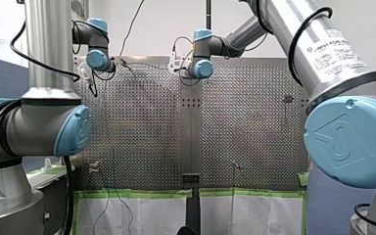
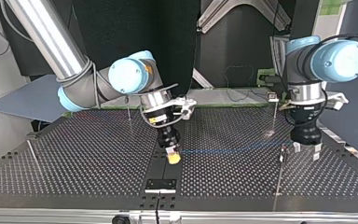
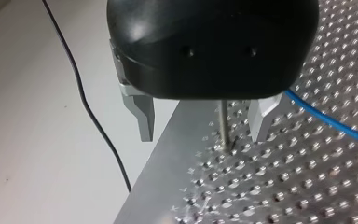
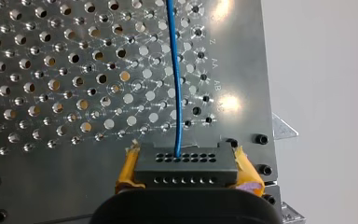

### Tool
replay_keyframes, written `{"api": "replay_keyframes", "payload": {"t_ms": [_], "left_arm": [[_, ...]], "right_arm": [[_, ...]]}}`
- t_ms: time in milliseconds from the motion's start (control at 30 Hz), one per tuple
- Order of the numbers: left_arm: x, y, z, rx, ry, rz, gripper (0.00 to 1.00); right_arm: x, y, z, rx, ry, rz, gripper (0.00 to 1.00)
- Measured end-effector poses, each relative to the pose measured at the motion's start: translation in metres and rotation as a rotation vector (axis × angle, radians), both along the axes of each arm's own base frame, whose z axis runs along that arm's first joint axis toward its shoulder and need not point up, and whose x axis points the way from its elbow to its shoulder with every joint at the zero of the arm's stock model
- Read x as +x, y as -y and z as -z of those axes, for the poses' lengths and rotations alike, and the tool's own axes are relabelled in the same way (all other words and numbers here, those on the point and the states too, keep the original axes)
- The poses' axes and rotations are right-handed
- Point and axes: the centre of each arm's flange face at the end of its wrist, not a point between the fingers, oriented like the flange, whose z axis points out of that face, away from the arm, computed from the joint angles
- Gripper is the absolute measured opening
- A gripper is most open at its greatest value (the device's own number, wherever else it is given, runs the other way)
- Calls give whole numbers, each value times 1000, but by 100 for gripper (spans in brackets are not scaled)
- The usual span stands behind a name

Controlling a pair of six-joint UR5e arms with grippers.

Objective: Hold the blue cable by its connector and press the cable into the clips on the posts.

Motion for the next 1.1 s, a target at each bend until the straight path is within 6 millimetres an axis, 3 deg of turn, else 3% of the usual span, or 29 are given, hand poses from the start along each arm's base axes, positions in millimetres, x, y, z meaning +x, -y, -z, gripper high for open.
{"api": "replay_keyframes", "payload": {"t_ms": [300, 500, 800, 1100], "left_arm": [[-42, 16, 12, 0, -79, 46, 100], [-64, 32, 5, 8, -98, 116, 100], [-79, 51, 1, 28, -147, 191, 100], [-82, 52, -12, 95, -181, 143, 100]], "right_arm": [[1, -2, -1, -3, -4, -2, 0], [2, -3, -1, -4, -7, -3, 0], [4, -6, -1, -6, -10, -6, 0], [6, -8, -1, -6, -12, -10, 0]]}}
